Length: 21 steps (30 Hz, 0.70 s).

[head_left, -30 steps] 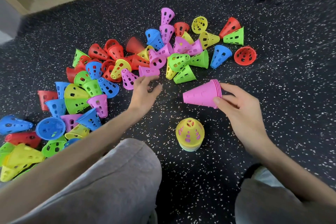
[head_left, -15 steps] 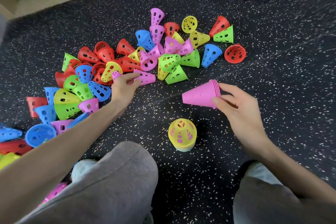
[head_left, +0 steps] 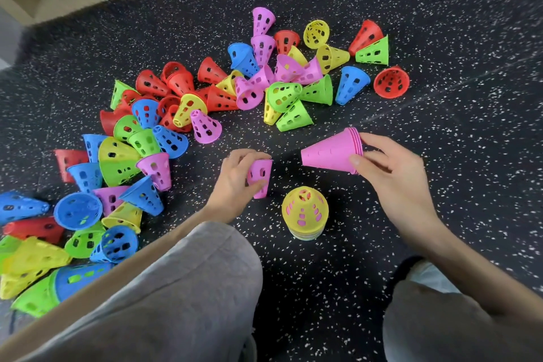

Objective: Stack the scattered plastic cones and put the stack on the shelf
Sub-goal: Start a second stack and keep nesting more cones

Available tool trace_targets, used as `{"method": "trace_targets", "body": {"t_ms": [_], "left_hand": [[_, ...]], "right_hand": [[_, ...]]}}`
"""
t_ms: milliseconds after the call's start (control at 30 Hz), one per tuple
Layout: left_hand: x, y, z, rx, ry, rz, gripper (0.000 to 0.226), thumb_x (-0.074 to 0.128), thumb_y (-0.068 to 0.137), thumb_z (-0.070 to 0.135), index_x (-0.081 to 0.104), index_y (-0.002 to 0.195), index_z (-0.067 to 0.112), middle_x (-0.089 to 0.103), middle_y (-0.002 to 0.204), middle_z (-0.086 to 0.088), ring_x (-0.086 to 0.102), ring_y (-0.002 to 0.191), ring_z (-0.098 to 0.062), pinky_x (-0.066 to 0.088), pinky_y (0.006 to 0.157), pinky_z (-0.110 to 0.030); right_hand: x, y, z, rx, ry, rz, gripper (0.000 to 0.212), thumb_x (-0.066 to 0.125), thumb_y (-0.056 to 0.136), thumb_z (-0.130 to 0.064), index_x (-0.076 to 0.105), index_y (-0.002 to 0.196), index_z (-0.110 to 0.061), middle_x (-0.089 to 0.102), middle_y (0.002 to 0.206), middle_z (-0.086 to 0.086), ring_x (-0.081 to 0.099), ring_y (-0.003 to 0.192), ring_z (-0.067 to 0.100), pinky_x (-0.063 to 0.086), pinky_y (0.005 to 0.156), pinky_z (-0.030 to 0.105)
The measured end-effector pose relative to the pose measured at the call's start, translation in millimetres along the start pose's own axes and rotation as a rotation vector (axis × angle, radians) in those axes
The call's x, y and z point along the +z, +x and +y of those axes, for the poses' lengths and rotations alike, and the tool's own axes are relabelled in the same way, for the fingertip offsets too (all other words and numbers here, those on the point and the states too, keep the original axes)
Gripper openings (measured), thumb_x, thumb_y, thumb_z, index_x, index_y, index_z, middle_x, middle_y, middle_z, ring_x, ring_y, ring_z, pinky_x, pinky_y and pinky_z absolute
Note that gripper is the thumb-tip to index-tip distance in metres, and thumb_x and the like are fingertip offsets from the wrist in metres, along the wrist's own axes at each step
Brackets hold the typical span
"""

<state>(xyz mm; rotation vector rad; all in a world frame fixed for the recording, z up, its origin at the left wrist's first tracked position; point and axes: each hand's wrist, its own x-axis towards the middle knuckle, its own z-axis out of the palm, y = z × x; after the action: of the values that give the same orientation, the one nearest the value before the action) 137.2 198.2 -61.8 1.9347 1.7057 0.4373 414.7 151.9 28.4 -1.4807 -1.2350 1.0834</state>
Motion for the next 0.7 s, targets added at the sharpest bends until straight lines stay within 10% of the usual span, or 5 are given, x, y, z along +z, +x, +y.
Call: {"method": "trace_targets", "body": {"t_ms": [233,467,700], "left_hand": [[17.7,-13.3,18.5,-0.298,-0.307,0.092,0.071,0.081,0.081,0.007,0.048,0.142,0.027,0.05,0.132,-0.004,0.058,0.112,-0.017,0.052,0.102,-0.035],[-9.4,-27.5,57.3,-0.145,-0.51,0.196,0.079,0.078,0.087,0.001,0.039,0.151,0.023,0.054,0.125,0.027,0.06,0.107,0.013,0.048,0.085,-0.007],[-27.1,-42.6,87.4,-0.009,-0.517,0.061,0.084,0.078,0.088,0.005,0.036,0.158,0.025,0.06,0.135,0.02,0.061,0.116,0.009,0.052,0.096,-0.015]], "right_hand": [[0.7,-0.2,-0.4,-0.003,0.01,-0.009,0.039,0.063,0.094,0.0,0.066,0.115,-0.033,0.076,0.096,-0.019,0.071,0.095,-0.002,0.049,0.08,0.008],[-2.0,5.6,-7.8,-0.052,0.013,0.026,0.042,0.062,0.095,0.002,0.064,0.119,-0.032,0.073,0.102,-0.022,0.069,0.096,-0.006,0.048,0.079,0.006],[-6.7,15.2,-17.4,-0.103,0.029,-0.029,0.04,0.066,0.093,0.0,0.067,0.124,-0.025,0.076,0.108,-0.011,0.071,0.097,0.002,0.05,0.082,0.011]]}}
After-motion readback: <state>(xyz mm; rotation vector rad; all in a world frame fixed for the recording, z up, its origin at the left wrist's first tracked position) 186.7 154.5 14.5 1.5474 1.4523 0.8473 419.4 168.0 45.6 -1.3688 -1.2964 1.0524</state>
